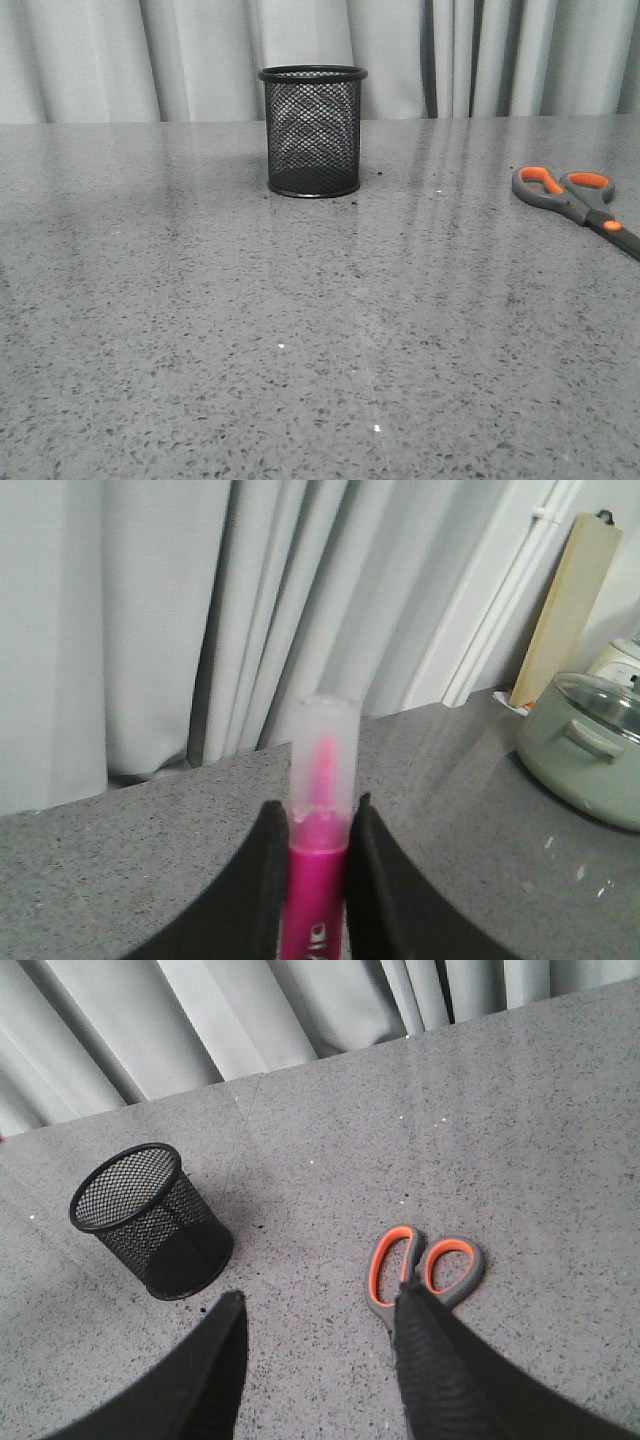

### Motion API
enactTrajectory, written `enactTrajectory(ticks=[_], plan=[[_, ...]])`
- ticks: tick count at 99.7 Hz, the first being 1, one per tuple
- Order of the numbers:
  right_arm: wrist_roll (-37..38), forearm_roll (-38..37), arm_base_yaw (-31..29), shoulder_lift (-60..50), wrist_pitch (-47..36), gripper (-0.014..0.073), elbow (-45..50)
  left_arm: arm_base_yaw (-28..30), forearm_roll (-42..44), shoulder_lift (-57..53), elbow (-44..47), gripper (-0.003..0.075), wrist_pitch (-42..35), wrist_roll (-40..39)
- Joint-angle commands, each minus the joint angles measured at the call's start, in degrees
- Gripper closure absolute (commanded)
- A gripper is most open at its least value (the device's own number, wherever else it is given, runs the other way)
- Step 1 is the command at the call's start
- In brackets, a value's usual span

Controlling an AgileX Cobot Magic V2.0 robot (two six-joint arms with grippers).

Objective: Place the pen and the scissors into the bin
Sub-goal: 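Carry the marker upright above the black mesh cup with the left gripper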

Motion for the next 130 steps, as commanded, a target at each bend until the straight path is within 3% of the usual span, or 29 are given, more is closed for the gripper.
enactTrajectory(ticks=[1, 16, 38, 106, 111, 118, 130], plan=[[-0.74, 0.43, 0.17, 0.26, -5.39, 0.0286, -1.94, -2.14, -7.55, 0.27, -2.10, 0.0738, 0.78, 7.09], [-0.74, 0.43, 0.17, 0.26, -6.77, 0.0286, -1.94, -2.52, -7.55, 6.18, -5.42, 0.0739, 9.76, 7.78], [-0.74, 0.43, 0.17, 0.26, -7.78, 0.0286, -1.94, -2.29, -7.55, 12.20, -11.83, 0.0739, 8.74, 14.02], [-0.74, 0.43, 0.17, 0.26, -8.02, 0.0286, -1.94, 0.66, -7.55, 17.72, -11.62, 0.0735, 9.91, 18.14], [-0.74, 0.43, 0.17, 0.26, -8.16, 0.0286, -1.94, 0.89, -7.55, 17.72, -11.62, 0.0713, 10.82, 18.14], [-0.74, 0.43, 0.17, 0.26, -8.50, 0.0286, -1.94, 1.02, -7.55, 17.72, -11.62, 0.0624, 12.79, 17.99], [-0.74, 0.43, 0.17, 0.26, -8.64, 0.0286, -1.94, 1.02, -7.55, 17.72, -11.62, 0.0385, 16.56, 17.87]])
